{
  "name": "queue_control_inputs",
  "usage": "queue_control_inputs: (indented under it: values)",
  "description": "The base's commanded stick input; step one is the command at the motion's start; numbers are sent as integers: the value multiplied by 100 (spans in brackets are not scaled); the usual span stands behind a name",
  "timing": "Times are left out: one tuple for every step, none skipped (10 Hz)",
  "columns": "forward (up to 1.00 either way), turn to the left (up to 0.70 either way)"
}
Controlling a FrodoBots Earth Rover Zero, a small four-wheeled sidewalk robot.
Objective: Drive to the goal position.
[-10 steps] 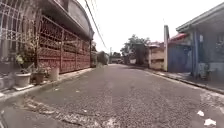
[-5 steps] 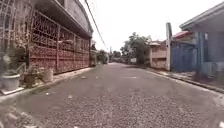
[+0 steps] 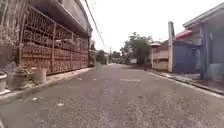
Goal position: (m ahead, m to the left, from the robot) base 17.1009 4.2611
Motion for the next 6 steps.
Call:
queue_control_inputs:
  values:
    - [70,0]
    - [70,0]
    - [70,0]
    - [70,0]
    - [70,1]
    - [70,2]
